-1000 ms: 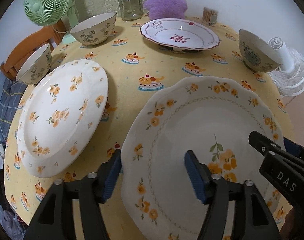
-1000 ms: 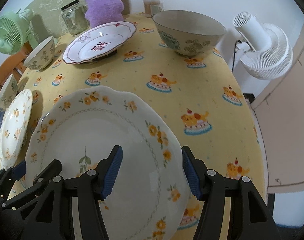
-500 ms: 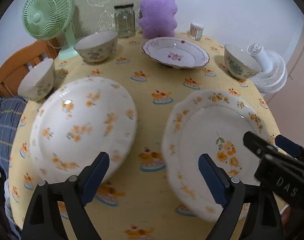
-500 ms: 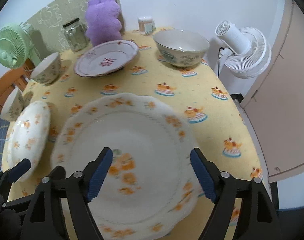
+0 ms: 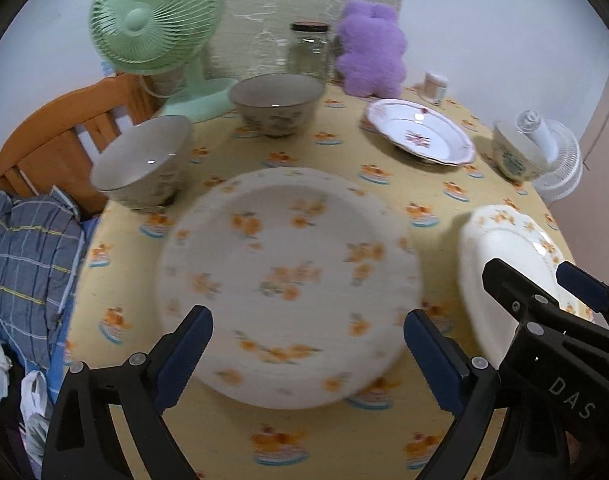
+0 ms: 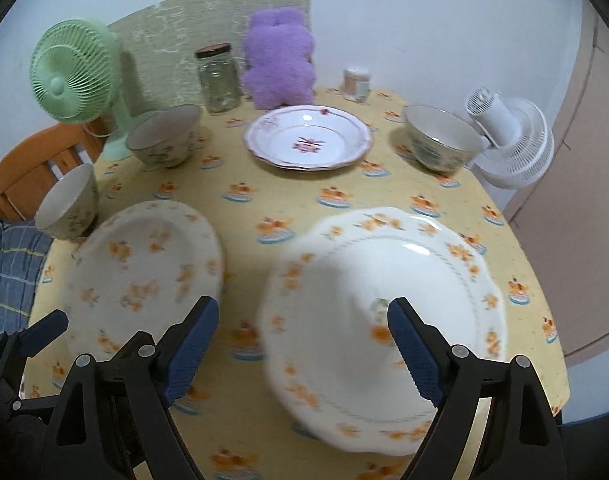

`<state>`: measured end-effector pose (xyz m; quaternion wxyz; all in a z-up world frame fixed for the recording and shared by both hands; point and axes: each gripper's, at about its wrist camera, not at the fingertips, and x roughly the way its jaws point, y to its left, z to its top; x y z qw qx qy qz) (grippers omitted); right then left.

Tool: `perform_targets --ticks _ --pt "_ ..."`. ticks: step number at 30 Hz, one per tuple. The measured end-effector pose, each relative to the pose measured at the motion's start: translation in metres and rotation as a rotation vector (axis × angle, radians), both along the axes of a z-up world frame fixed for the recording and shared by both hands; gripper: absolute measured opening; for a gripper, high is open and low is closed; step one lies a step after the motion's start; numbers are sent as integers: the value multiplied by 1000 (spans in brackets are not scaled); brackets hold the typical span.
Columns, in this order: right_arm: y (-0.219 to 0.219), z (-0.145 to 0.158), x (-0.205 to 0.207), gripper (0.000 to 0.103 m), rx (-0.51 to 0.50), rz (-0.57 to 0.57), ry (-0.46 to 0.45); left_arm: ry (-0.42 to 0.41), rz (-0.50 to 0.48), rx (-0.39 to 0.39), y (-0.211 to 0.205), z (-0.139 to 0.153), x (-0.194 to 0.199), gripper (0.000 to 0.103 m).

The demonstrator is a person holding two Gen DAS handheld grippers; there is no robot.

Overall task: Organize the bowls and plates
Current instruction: 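Grasp the rim of the beaded-rim flowered plate with the left tool, then lift and carry the beaded-rim plate over the scalloped plate with left tool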

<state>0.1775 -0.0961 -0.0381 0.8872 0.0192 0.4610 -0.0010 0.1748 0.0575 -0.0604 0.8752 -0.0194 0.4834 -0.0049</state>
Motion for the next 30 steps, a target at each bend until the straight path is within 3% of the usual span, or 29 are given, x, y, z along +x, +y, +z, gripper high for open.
perform_targets --ticks 7,19,24,30 --pt "44 -3 21 88 20 2 18 3 17 19 45 2 16 97" --pt "82 -29 64 88 -13 35 75 60 24 12 81 -28 59 93" --pt "85 -45 78 88 -13 33 137 120 33 13 85 -43 73 80" --pt "88 -57 91 88 -34 45 179 158 27 -10 84 -55 81 72"
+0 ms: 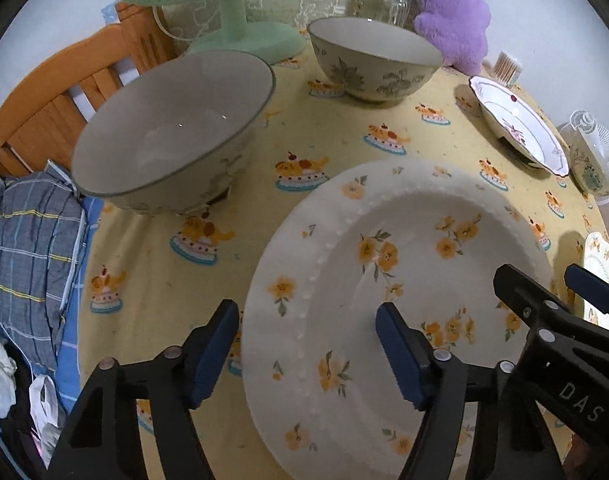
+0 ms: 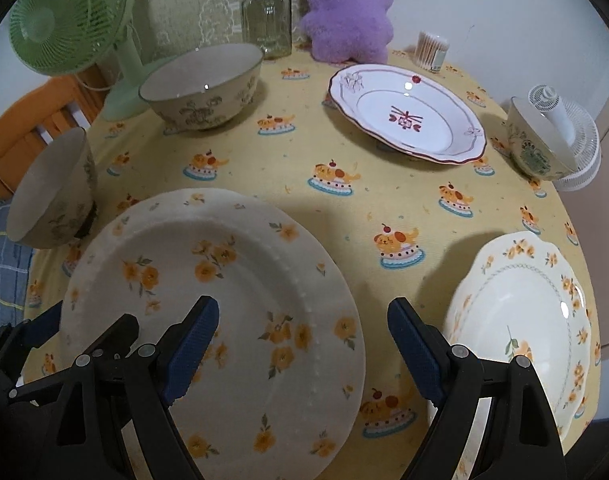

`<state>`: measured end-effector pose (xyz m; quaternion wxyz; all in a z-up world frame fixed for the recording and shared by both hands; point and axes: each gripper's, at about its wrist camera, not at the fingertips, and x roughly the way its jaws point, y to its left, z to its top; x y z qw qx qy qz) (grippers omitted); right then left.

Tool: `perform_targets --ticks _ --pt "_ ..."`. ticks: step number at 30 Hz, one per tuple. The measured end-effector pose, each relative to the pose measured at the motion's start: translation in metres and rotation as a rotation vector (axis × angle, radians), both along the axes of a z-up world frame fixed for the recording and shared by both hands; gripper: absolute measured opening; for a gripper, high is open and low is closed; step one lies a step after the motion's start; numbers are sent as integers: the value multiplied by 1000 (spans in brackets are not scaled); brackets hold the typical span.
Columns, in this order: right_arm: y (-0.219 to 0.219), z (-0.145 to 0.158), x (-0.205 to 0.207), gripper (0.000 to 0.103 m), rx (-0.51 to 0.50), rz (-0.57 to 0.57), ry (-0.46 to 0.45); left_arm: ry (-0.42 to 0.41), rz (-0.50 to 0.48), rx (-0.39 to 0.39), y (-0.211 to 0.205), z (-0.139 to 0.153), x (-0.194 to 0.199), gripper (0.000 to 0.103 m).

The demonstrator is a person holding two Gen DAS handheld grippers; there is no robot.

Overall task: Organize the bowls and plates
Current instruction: 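Lift and carry the beaded-rim plate over the scalloped plate with left tool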

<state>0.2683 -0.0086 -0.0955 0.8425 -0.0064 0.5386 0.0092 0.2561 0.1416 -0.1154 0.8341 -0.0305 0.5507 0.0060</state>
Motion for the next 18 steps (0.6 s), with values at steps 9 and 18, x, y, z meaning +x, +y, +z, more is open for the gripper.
perform_targets --ticks 9,18 --pt "3 -10 12 88 33 20 39 -11 -12 7 -7 0 3 72" --pt "3 -7 9 64 6 11 45 7 2 5 -6 1 -1 66"
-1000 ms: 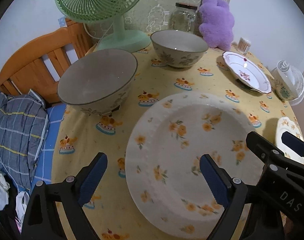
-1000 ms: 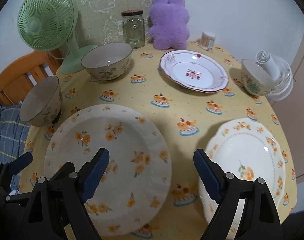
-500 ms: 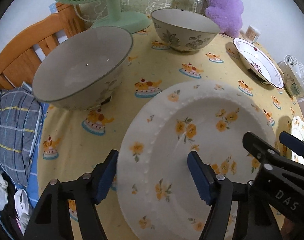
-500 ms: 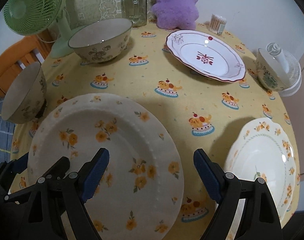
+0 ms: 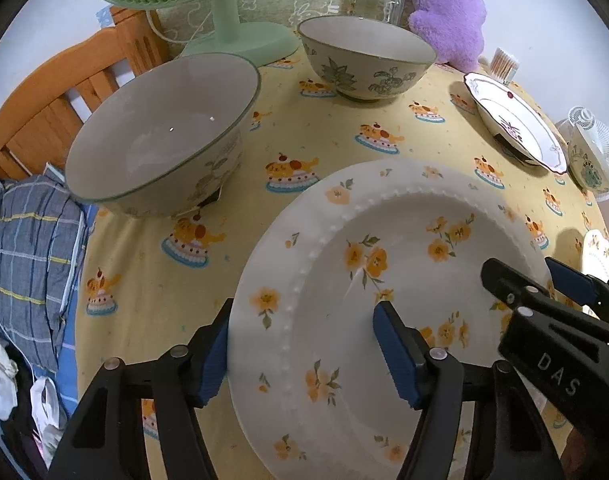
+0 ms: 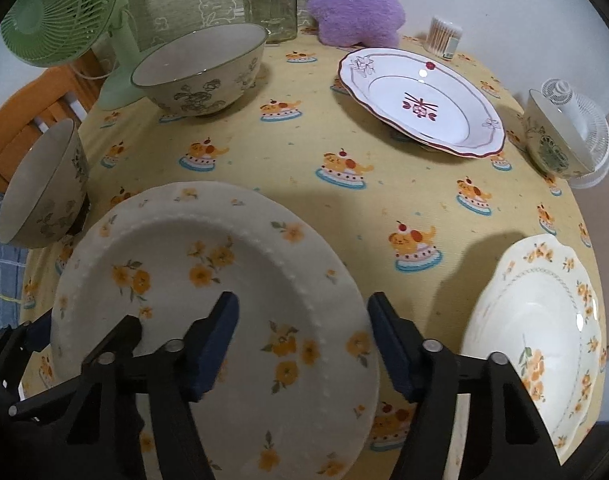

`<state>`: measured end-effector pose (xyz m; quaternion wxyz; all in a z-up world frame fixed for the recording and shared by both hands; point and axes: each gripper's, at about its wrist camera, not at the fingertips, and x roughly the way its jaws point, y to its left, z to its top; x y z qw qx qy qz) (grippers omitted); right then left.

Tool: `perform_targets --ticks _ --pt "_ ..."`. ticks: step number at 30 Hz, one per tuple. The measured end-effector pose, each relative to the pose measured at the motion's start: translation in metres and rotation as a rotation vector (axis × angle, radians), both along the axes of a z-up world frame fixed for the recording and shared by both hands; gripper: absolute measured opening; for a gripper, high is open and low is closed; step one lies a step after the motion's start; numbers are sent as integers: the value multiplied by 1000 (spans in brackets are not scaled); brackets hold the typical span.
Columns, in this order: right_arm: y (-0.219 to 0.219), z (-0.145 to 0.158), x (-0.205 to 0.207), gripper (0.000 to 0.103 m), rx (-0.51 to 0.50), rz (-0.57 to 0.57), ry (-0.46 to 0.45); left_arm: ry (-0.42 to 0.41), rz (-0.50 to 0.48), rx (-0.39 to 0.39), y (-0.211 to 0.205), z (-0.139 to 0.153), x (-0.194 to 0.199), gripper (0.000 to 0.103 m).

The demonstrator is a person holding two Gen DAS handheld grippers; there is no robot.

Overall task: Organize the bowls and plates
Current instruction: 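Lift and carry the beaded-rim plate over the scalloped plate with left tool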

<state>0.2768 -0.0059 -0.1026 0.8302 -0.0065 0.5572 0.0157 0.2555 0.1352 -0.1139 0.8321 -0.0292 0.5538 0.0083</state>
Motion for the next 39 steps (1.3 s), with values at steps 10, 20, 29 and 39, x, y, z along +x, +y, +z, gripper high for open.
perform_targets --ticks 10,20,29,39 --pt "-1 3 -35 61 -13 41 38 51 16 -14 3 0 -37 65" --pt "-8 -6 -64 63 37 26 103 66 -4 -17 0 -2 -55 71" --pt "-9 -4 -72 60 45 14 119 79 -18 -10 -2 0 -63 71" --pt "-20 16 -93 61 68 -4 135 93 -10 -14 -9 19 -90 71"
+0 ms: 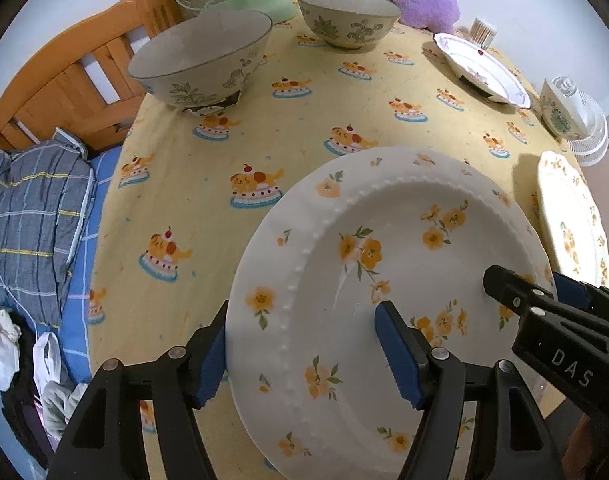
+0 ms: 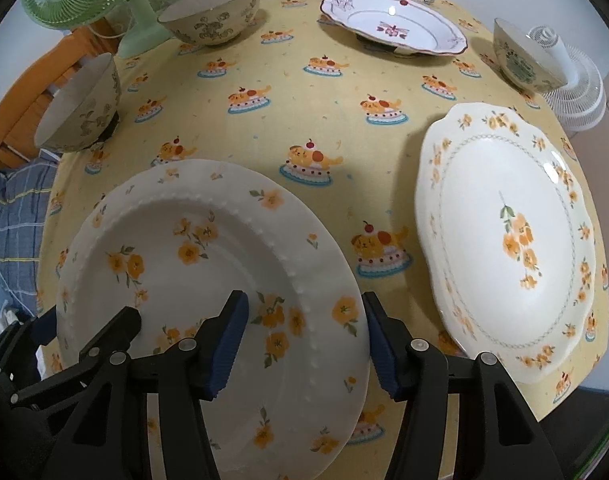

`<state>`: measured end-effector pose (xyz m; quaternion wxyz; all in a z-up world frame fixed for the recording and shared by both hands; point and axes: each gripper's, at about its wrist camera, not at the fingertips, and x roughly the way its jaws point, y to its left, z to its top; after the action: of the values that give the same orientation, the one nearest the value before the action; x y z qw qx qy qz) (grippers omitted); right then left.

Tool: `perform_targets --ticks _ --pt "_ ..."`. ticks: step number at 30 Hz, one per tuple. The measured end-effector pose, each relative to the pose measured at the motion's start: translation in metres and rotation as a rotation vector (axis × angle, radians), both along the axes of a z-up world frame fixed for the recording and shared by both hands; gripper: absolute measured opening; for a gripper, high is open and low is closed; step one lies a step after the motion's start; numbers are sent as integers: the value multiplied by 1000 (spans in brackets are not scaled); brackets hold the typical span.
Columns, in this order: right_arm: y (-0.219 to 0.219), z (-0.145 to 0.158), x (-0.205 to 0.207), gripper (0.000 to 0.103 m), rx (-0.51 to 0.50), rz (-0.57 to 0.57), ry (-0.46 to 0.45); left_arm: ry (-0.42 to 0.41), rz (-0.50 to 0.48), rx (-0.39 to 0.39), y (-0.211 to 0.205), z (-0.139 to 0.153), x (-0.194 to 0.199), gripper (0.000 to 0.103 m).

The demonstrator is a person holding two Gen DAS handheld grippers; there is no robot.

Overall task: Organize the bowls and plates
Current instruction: 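Lift and carry the beaded-rim plate over the scalloped plate with left tool, then lower the beaded-rim plate onto the scalloped plate with the left tool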

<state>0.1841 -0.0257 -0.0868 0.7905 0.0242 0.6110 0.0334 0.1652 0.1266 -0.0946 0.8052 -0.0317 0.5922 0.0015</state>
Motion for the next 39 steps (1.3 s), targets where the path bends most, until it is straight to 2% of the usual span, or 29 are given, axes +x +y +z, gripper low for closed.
perform_targets --ticks 8,18,29,39 --pt "-21 29 -4 60 4 33 -53 -52 20 8 -19 27 -5 71" --pt "-75 48 0 61 -4 34 -80 -70 20 -3 -76 45 -3 71" --pt "-154 54 5 60 -15 -24 -87 -74 -32 -16 -149 48 10 71" --pt "-219 43 11 60 -30 -78 -68 -48 -75 -43 -210 33 26 71"
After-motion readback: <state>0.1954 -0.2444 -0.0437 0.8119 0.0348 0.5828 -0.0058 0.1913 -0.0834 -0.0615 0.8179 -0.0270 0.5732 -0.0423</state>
